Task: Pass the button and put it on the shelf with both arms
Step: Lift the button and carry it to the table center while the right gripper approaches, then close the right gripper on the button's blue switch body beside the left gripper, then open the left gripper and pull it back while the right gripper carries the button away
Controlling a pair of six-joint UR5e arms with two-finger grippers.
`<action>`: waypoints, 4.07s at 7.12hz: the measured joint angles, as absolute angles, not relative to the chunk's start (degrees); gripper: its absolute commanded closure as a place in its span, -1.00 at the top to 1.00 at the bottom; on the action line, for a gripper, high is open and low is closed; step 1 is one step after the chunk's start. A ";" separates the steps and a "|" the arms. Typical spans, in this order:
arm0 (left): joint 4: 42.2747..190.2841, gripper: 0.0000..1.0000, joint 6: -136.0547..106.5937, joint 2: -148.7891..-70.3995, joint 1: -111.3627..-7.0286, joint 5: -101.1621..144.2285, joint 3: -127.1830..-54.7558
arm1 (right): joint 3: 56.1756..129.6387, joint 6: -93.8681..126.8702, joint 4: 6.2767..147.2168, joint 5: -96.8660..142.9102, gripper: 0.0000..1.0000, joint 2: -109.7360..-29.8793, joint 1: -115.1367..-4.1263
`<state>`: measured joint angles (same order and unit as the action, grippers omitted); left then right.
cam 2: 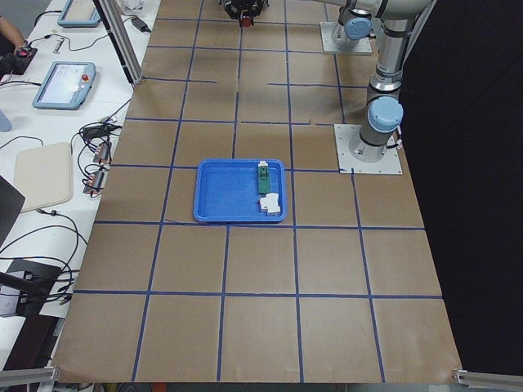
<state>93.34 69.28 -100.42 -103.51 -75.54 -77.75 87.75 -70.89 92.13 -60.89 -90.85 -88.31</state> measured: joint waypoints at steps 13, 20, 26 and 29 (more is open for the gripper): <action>93.22 -1.00 62.81 -96.82 -112.24 -72.31 -75.33 | 92.70 -98.66 75.42 -41.94 1.00 -96.25 -82.89; 93.24 -1.00 62.75 -95.25 -112.50 -72.36 -76.16 | 94.18 -97.58 73.49 -42.03 -0.13 -99.02 -83.76; 93.23 1.00 62.90 -94.21 -112.41 -73.28 -76.14 | 94.12 -100.40 73.89 -41.81 -0.55 -99.33 -83.76; 93.78 1.00 62.00 -92.85 -110.82 -78.21 -76.25 | 93.98 -100.33 74.28 -42.42 -0.61 -98.93 -83.31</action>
<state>93.78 62.00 -92.85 -110.82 -78.21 -76.25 93.98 -100.33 74.28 -42.42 -98.93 -83.31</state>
